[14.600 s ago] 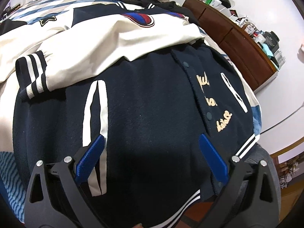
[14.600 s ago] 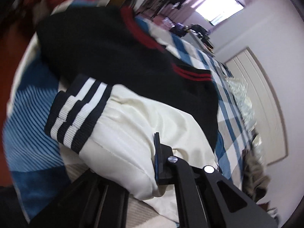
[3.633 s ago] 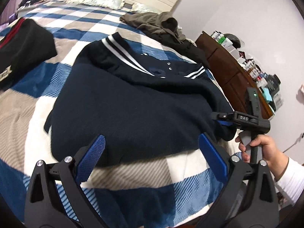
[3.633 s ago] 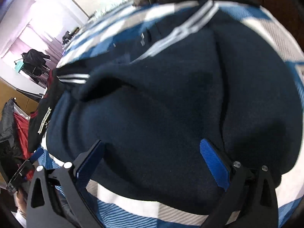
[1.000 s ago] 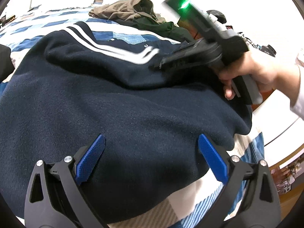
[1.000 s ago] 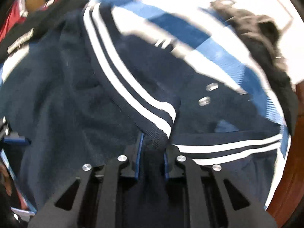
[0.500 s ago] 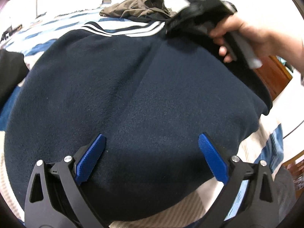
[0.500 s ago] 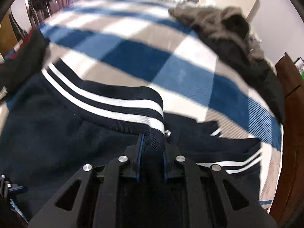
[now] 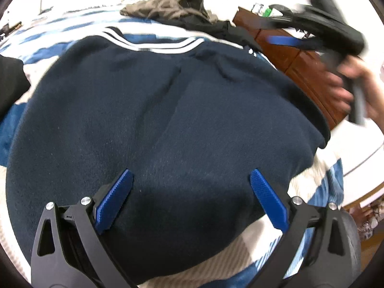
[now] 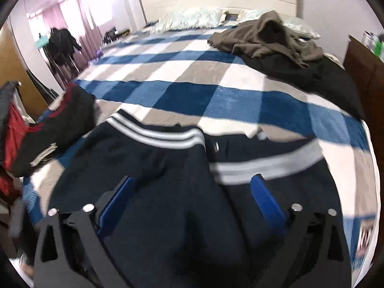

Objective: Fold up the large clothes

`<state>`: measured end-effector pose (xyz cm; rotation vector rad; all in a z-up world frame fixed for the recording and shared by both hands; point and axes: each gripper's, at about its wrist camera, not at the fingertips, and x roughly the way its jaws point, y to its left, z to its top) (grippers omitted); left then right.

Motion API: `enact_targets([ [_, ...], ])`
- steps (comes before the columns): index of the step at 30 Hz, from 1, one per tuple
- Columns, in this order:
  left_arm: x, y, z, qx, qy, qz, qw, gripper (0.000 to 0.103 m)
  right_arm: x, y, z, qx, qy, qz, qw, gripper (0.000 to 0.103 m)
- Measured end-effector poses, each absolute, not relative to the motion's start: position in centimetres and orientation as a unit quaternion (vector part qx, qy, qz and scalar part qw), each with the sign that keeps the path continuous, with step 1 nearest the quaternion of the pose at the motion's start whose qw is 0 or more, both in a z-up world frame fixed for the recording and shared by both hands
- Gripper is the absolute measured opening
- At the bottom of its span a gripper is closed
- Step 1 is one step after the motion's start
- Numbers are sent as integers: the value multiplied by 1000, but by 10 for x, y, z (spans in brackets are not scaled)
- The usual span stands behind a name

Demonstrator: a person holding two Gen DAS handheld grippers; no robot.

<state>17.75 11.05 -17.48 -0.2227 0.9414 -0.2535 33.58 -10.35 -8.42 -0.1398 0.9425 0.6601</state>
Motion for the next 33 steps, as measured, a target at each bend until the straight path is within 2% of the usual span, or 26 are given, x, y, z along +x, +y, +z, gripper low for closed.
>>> enact_targets([
  [5,173,121,-180,-120,457,-146,869,96,271,-194,-110,-2,473,288,833,98],
  [8,167,133,-185,-154,455,-158,862,96,271,-221,-152,40,509,250,822,98],
  [12,160,132,-187,-152,442,-166,868,96,291,-235,-195,101,525,246,809,99],
  [17,140,114,-176,-99,412,-123,897,96,296,-237,-181,152,514,230,812,99],
  [20,120,112,-160,-107,413,-94,899,96,278,-255,-172,196,489,258,809,99],
  [24,98,113,-149,-113,443,-51,888,96,242,-276,-174,190,461,262,826,99],
  [33,71,104,-113,-65,422,46,903,96,220,-287,-184,203,463,268,820,99],
])
